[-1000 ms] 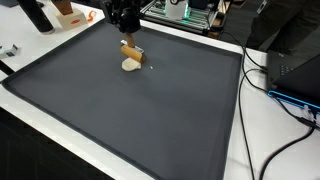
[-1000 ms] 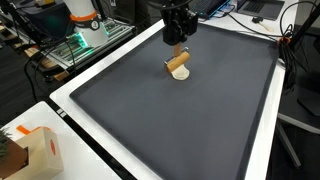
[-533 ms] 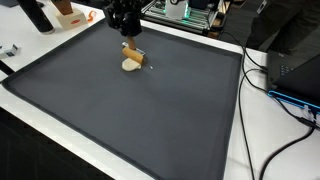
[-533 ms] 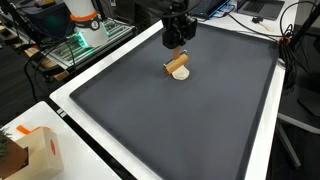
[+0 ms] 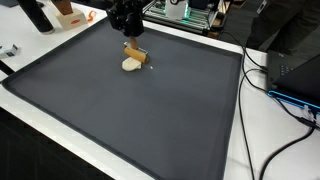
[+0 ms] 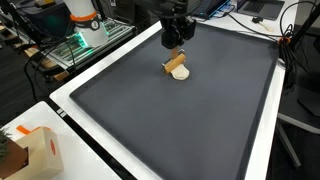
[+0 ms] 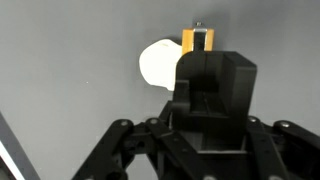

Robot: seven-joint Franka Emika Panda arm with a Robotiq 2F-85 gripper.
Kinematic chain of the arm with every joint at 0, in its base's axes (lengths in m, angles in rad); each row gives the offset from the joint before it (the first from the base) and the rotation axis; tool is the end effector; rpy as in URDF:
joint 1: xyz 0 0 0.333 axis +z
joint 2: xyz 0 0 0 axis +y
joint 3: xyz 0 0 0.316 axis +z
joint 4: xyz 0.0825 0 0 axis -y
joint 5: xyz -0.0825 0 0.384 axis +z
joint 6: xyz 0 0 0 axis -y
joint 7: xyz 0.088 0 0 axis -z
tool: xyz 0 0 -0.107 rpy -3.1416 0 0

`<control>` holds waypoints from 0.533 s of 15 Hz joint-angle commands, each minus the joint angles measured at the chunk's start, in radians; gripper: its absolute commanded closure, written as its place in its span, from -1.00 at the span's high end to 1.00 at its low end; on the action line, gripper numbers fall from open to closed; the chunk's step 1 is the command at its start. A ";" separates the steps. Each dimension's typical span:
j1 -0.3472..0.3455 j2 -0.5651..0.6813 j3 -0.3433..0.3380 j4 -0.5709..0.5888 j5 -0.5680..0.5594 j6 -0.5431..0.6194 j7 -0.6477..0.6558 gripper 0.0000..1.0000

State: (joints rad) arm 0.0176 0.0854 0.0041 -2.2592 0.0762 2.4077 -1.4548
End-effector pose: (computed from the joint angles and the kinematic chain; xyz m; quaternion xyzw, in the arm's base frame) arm 0.5359 0.0121 0.3302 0.7572 0.6518 0.0412 0.0007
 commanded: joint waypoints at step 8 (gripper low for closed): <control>-0.014 -0.008 0.014 0.004 -0.003 -0.077 -0.050 -0.51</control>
State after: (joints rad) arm 0.0176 0.0854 0.0075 -2.2577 0.0762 2.3526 -1.4827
